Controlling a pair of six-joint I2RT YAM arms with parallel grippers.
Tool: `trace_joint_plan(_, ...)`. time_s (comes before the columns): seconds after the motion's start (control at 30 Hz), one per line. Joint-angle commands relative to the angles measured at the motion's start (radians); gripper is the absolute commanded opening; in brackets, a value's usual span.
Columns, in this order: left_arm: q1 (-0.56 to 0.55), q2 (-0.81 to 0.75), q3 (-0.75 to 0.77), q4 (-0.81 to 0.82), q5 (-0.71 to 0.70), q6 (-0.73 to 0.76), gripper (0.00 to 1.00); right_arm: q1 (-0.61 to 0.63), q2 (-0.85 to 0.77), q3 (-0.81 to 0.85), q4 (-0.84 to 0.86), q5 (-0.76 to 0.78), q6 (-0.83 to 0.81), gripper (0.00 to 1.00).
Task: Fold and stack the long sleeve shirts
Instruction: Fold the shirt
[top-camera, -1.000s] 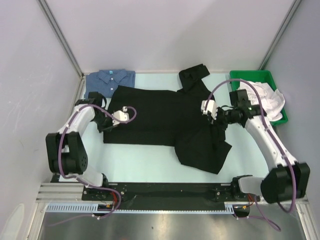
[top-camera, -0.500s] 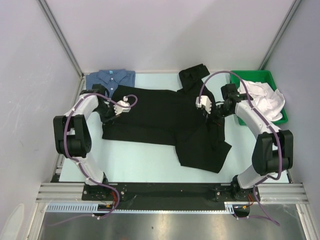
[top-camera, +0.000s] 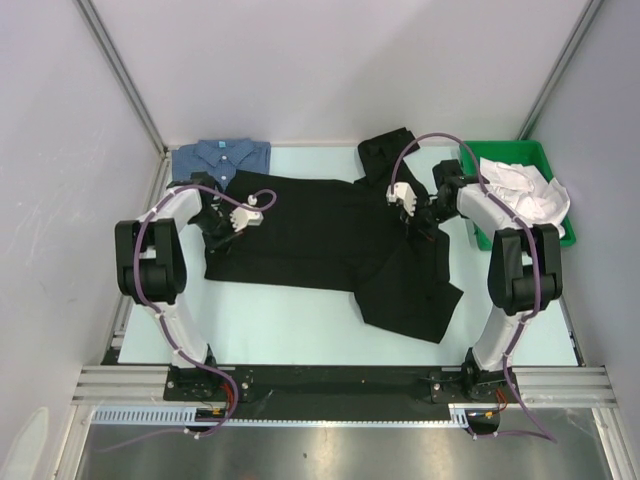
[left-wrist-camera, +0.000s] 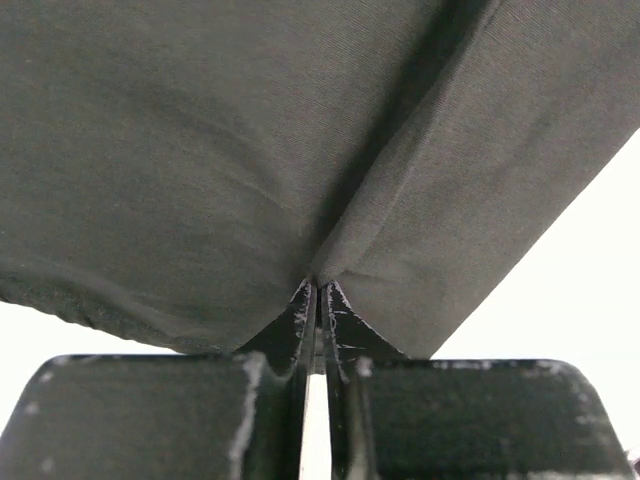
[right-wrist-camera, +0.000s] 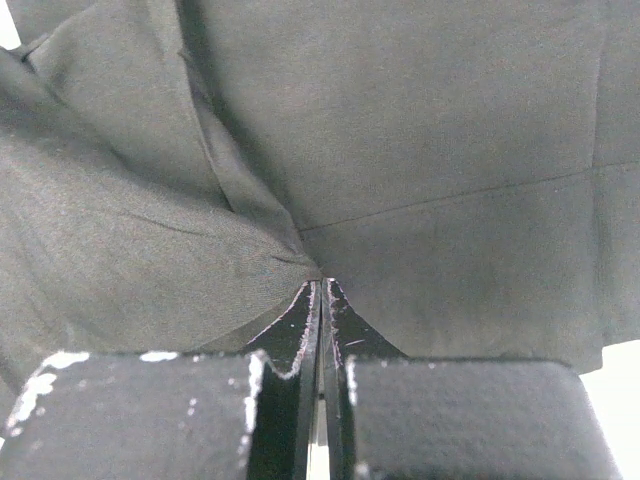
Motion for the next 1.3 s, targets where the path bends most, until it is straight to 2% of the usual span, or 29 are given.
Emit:
trace_joint_plan(0.0,-0.006,0.007,0.049,0.0,0.018,-0.031,0.11,-0.004,0.046,0.059,-0.048,0.005,-0.021,0.01)
trace_joint_plan(0.03,-0.006,0.007,0.05,0.0,0.021,-0.037,0.22,-0.003,0.05,0.059,-0.057,0.009,-0.014,0.14)
trace_joint_plan(0.1,-0.003,0.009,0.078,-0.027,0.056,-0.059,0.32,-0.006,0.047,0.067,-0.08,0.037,0.014,0.27)
trace_joint_plan(0.13,-0.005,-0.003,0.09,-0.039,0.079,-0.071,0.37,-0.015,0.04,0.071,-0.088,0.046,0.029,0.42)
trace_joint_plan(0.2,0.003,-0.037,0.116,-0.064,0.171,-0.088,0.4,-0.061,0.014,0.084,-0.105,0.064,0.072,0.53)
trace_joint_plan(0.23,0.003,-0.08,0.124,-0.066,0.202,-0.127,0.48,-0.078,-0.032,0.093,-0.107,0.074,0.09,0.62)
trace_joint_plan(0.27,0.003,-0.1,0.139,-0.072,0.229,-0.148,0.53,-0.098,-0.066,0.096,-0.128,0.074,0.123,0.66)
trace_joint_plan(0.33,-0.006,-0.157,0.145,-0.082,0.315,-0.187,0.68,-0.139,-0.185,0.084,-0.156,0.054,0.135,0.83)
trace_joint_plan(0.37,-0.019,-0.177,0.133,-0.085,0.332,-0.194,0.7,-0.171,-0.228,0.069,-0.203,0.037,0.126,0.85)
trace_joint_plan(0.4,-0.029,-0.203,0.118,-0.084,0.343,-0.192,0.78,-0.176,-0.271,0.043,-0.231,0.031,0.082,0.86)
trace_joint_plan(0.47,-0.088,-0.281,0.037,-0.038,0.354,-0.189,0.79,-0.166,-0.422,-0.058,-0.327,-0.004,0.011,0.86)
trace_joint_plan(0.6,-0.128,-0.338,-0.066,0.042,0.382,-0.224,0.82,0.026,-0.672,-0.29,-0.392,0.063,-0.107,0.83)
trace_joint_plan(0.7,-0.132,-0.324,-0.074,0.063,0.386,-0.276,0.82,0.214,-0.804,-0.454,-0.392,0.112,-0.138,0.81)
trace_joint_plan(0.73,-0.132,-0.323,-0.075,0.062,0.388,-0.29,0.82,0.323,-0.818,-0.484,-0.38,0.15,-0.111,0.81)
trace_joint_plan(0.83,-0.132,-0.349,-0.098,0.072,0.385,-0.295,0.83,0.498,-0.796,-0.563,-0.309,0.218,0.0,0.81)
trace_joint_plan(0.97,-0.132,-0.405,-0.149,0.086,0.355,-0.292,0.84,0.617,-0.686,-0.639,-0.149,0.317,0.132,0.77)
trace_joint_plan(1.27,-0.132,-0.536,-0.241,0.046,0.36,-0.269,0.84,0.671,-0.519,-0.748,0.116,0.517,0.218,0.72)
